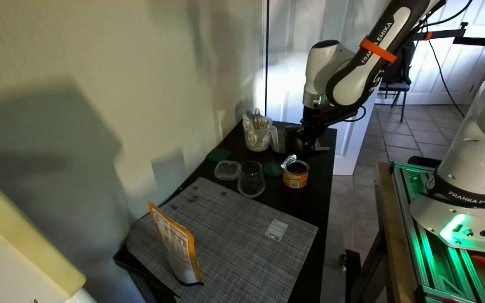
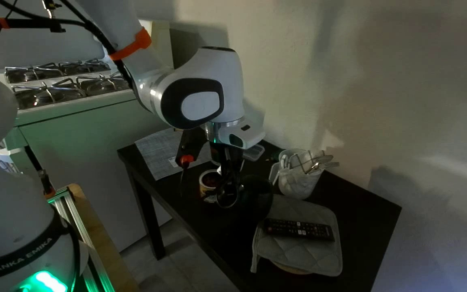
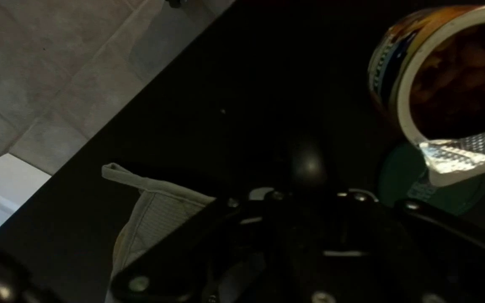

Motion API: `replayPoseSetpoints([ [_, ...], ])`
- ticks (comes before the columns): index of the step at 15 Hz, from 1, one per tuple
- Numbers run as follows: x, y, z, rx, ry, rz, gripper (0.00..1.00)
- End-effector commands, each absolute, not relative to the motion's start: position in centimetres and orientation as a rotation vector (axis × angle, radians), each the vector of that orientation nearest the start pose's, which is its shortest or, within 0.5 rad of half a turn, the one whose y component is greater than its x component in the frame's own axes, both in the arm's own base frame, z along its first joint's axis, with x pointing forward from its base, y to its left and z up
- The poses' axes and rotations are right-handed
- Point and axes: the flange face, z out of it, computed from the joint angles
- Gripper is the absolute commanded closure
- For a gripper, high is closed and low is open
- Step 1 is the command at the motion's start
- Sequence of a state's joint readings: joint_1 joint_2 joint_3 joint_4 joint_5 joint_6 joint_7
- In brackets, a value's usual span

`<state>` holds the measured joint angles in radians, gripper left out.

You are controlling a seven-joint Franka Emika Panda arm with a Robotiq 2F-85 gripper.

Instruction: Move the black cup to the right

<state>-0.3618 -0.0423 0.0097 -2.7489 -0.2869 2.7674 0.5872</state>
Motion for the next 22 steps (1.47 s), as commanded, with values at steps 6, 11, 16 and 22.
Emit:
replayPoseSetpoints([
  [6, 40.0, -10.2, 22.0, -3.065, 1.019, -0.197, 0.88],
  [11, 39.5, -8.8, 22.1, -3.045, 1.003, -0.140, 0.32],
  [16, 37.6, -8.6, 24.3, -3.001, 0.986, -0.131, 0.00],
  [22, 39.6, -10.6, 27.4, -3.001, 1.006, -0.278, 0.00],
])
